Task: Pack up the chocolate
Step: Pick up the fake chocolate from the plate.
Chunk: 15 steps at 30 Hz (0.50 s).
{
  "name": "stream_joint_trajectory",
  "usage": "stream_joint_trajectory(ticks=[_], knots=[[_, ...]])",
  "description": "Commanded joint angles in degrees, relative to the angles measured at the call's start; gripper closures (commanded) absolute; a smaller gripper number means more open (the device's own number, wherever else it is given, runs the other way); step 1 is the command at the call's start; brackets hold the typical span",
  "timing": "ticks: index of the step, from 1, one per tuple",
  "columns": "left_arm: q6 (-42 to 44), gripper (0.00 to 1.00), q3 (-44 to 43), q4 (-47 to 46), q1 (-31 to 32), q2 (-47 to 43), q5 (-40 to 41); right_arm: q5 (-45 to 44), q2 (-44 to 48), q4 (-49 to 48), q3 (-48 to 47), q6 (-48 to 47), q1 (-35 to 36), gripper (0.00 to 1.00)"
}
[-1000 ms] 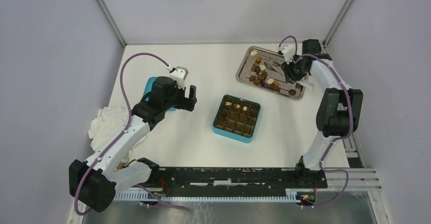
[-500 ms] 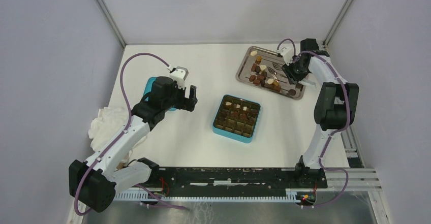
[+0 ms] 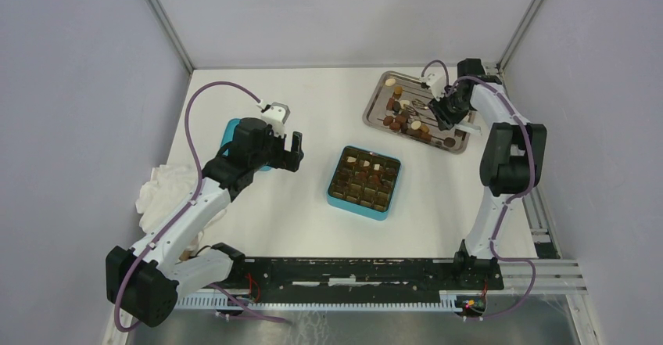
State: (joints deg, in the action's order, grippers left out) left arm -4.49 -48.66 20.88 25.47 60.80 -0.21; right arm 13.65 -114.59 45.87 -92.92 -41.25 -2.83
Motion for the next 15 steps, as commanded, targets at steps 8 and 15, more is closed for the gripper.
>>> stream_joint_trajectory(ticks=[8,15], knots=[[2.47,0.02,-0.71,-1.86,-0.23,-0.84,-0.78,2.23,-4.20,0.28,-7.20,2.36,1.42,0.53],[2.47,0.02,-0.73,-1.85,-0.21,-0.75,-0.71,2.09,-5.70,0.03,-9.22,3.48,1.51,0.53]])
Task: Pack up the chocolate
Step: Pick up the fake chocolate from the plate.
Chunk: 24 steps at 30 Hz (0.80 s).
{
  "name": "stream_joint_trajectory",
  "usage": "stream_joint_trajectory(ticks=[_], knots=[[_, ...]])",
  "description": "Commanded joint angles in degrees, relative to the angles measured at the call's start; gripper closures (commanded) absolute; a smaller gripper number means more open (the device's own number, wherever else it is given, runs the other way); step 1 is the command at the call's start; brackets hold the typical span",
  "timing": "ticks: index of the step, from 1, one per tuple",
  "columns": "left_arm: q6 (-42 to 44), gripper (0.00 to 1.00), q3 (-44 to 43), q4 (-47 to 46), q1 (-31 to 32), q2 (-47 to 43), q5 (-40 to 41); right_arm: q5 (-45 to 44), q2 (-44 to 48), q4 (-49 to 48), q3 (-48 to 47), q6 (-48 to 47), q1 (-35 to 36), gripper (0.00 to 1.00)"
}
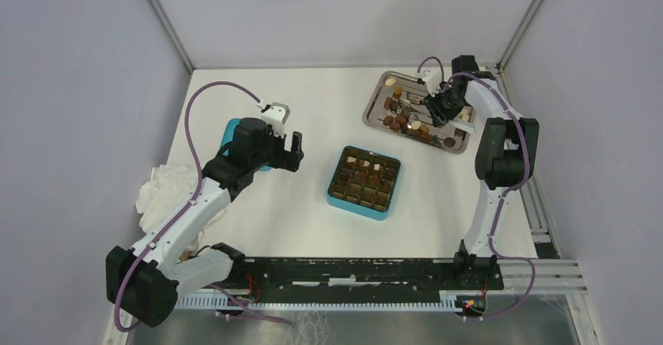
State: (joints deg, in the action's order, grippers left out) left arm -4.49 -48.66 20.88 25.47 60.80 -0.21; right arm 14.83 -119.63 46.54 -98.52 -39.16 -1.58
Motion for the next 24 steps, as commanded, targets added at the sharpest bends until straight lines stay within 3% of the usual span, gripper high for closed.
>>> stream_joint_trajectory(ticks=[1,8,18,24], knots=[[2.47,0.01,-0.73,-1.83,-0.18,-0.76,-0.68,0.62,-0.77,-0.71,-3.87,1.61,0.27,0.54],[2.55,0.01,-0.73,-1.88,-0.26,-0.74,-0.60,-0.24,-0.90,-1.62,-4.12,2.36,0.24,0.64],[2.56,0.02,-0.73,-1.90,-0.29,-0.68,-1.00,0.46,6.16,-6.04,1.86,3.63,-0.50,0.95],[2.24,0.01,-0.48,-2.85,-0.55,-0.92,-5.11,3.75,14.43,-10.51,10.74,4.27,-1.29,1.00]])
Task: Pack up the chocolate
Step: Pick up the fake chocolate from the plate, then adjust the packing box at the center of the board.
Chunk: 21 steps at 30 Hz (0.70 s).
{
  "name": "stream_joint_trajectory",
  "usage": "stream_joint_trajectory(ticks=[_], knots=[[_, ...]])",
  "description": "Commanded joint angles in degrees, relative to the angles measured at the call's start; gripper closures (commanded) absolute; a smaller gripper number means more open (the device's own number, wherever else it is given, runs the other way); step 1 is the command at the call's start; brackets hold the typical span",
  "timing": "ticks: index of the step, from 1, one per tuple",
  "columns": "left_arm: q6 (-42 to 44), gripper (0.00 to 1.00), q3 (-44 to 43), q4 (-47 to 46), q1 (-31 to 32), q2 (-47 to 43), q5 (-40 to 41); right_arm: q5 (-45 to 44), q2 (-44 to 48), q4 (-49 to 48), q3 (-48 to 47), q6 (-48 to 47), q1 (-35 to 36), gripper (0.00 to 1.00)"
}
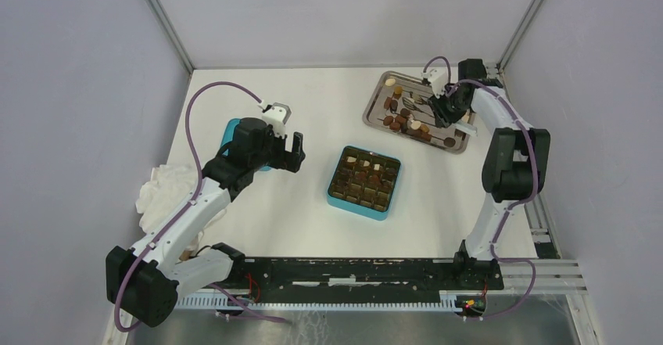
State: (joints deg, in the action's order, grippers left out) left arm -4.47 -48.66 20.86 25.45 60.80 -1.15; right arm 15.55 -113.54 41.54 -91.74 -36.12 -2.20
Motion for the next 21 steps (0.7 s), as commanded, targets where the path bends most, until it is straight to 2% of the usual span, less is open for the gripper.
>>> stream_joint_trajectory(ticks=[1,5,8,12,16,21], knots=[[2.01,0.00,-0.47,-3.16,-0.65,-0.98,-5.25,3.57,9.97,-5.97,5.31,1.38,-0.78,1.00],[-1.91,0.00,-1.37,-3.43,-0.80,0.65,-11.43,7.68,16.73,-7.70,11.81,1.77,-1.44,1.00],[-10.02,0.01,-3.25,-4.72,-0.69,3.66,-17.66,12.90,23.52,-8.91,17.74,1.71,-1.58,1.00],[-20.46,0.07,-3.67,-6.57,-0.02,6.59,-19.56,22.35,33.58,-10.68,27.57,1.59,-1.67,1.00],[-25.26,0.17,-1.68,-11.13,4.84,6.84,-12.16,29.34,42.17,-10.87,35.22,1.08,-1.67,1.00],[-22.06,0.28,-2.85,-12.23,13.93,12.60,4.23,34.55,50.09,-11.52,43.21,-0.15,-1.67,1.00]])
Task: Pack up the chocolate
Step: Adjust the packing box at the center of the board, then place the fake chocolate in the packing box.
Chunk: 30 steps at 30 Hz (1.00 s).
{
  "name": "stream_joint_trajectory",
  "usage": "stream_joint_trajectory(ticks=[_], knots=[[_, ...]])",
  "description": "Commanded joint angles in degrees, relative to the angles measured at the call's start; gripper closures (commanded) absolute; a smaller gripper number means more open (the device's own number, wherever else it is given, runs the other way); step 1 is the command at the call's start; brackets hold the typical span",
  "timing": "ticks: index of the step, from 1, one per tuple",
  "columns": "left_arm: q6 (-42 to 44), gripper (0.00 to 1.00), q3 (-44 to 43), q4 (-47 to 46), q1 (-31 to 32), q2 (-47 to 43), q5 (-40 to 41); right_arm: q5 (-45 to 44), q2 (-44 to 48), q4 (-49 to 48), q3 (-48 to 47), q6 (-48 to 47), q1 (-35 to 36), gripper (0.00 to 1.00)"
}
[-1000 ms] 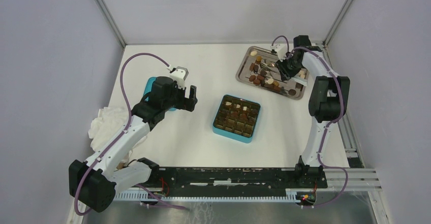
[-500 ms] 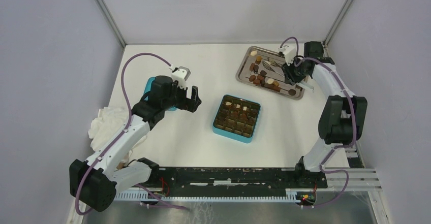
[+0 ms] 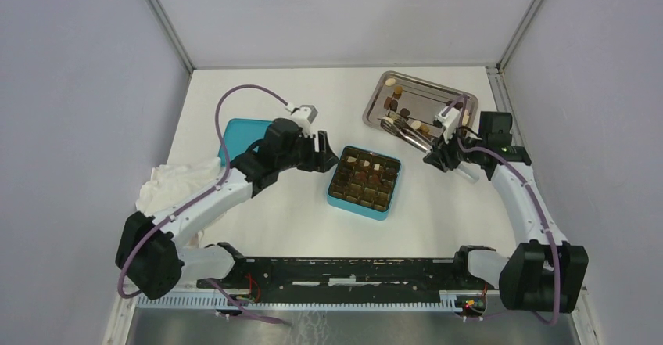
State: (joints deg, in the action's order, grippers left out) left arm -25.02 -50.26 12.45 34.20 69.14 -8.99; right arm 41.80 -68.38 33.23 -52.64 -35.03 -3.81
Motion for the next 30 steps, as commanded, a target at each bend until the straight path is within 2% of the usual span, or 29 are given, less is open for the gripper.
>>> stream_joint_trajectory(ticks=[1,9,22,30], knots=[[-1.01,0.29,-1.59,-4.11,6.05,6.10,13.35,8.84,5.91,-3.26,5.30,-1.73,-0.05,1.00],[1.56,0.44,-7.71,-4.37,6.77,17.84,13.95,11.94,8.03,-1.64,8.93,-4.09,-0.06,1.00],[3.05,0.58,-11.76,-2.33,7.02,26.78,14.71,13.21,7.22,-0.46,9.24,-5.43,-0.05,1.00],[4.49,0.72,-14.66,-0.95,7.72,31.31,15.85,13.31,6.58,-0.10,9.40,-5.84,-0.05,1.00]])
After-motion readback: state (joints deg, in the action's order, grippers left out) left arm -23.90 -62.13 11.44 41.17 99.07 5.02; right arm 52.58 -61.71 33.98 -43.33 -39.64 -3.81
